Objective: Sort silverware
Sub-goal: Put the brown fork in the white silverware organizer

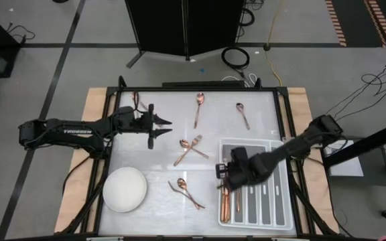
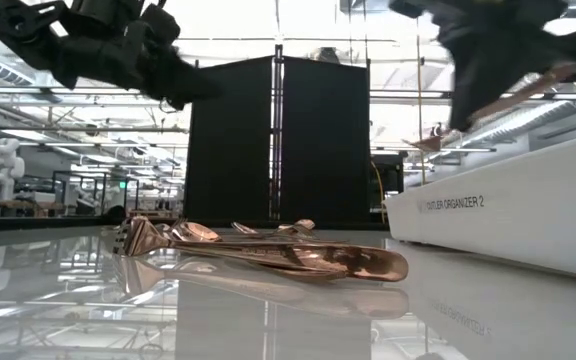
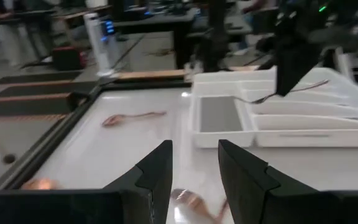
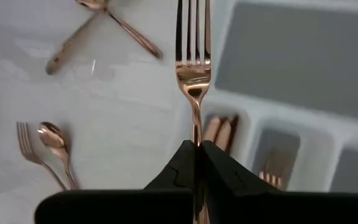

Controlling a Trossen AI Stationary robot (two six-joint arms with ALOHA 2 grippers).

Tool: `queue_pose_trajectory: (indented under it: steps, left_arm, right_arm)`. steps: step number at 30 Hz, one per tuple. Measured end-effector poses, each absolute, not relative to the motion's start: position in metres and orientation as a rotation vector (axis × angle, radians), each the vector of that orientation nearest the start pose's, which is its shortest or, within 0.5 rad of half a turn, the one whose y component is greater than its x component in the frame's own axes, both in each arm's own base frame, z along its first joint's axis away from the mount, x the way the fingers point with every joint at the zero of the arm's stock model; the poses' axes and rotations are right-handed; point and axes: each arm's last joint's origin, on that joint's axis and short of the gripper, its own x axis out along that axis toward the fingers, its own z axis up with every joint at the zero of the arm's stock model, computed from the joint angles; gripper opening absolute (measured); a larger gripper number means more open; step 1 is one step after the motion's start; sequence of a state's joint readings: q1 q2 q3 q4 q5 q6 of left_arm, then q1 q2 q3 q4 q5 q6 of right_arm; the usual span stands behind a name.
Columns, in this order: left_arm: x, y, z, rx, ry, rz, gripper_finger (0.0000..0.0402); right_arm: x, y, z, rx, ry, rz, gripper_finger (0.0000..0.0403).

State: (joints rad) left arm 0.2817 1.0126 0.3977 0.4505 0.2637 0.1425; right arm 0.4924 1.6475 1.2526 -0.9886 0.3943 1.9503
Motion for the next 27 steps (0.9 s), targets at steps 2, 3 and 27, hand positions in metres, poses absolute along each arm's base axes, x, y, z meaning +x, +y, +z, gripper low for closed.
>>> queue_pose_trajectory:
  steps: [2,3,27]
  left_arm:
    - [0.204,0.050,0.222,0.099,0.150,-0.024,0.0130]
    - [0.205,0.050,0.224,0.100,0.143,-0.035,0.0130]
    - [0.205,0.049,0.225,0.119,0.136,-0.077,0.0130]
  right_arm:
    - [0.271,0.148,0.230,1.123,0.796,-1.058,0.0000]
    - [0.268,0.155,0.227,1.135,0.793,-1.069,0.0000]
    - [0.247,0.191,0.199,1.081,0.923,-1.162,0.0000]
